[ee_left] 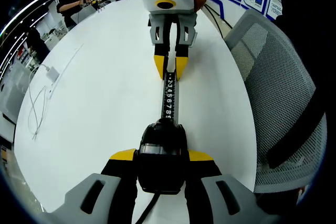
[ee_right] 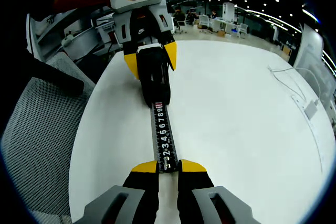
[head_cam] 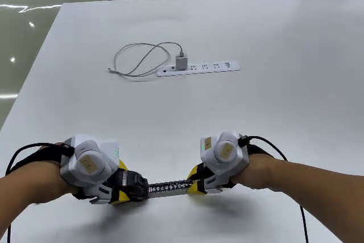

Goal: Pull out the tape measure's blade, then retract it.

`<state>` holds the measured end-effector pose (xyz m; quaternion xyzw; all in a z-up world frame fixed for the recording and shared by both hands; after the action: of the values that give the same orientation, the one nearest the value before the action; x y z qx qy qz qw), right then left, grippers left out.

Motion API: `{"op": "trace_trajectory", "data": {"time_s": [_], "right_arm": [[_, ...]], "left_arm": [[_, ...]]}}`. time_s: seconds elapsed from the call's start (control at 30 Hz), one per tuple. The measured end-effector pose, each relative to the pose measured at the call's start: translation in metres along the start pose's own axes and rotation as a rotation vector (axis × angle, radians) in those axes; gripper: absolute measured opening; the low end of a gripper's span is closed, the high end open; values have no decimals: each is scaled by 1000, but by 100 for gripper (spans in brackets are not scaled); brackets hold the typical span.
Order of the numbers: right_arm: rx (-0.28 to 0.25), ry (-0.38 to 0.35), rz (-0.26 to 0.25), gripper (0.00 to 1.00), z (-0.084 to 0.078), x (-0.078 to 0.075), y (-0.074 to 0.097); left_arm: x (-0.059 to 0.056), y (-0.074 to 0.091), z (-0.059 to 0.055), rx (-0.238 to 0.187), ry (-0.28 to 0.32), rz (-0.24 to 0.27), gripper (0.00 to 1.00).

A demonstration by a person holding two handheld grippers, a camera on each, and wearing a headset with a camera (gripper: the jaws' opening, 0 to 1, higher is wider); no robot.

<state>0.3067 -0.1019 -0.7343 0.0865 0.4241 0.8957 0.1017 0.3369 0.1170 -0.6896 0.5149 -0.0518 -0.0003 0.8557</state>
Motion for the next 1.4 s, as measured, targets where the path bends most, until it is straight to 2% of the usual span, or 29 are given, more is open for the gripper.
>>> {"op": "trace_trajectory", "data": {"time_s": [1.4], "right_arm": [[21,-19,-13,8,-23,-3,19]], "left_arm": [[-1,-1,1,1,-6,1,29]]}}
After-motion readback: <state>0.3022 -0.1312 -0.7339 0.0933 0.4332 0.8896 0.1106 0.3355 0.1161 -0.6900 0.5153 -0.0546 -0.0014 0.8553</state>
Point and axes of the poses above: the centre of the closed fingertips' face, and the gripper's own axes: y roughly backward along the fingers, x roughly to its left, z roughly out of its top, the point moved 9 cm from there along y, roughly backward along the fingers, and after that the axes turned 1 degree about x, right-handed, at the moved point
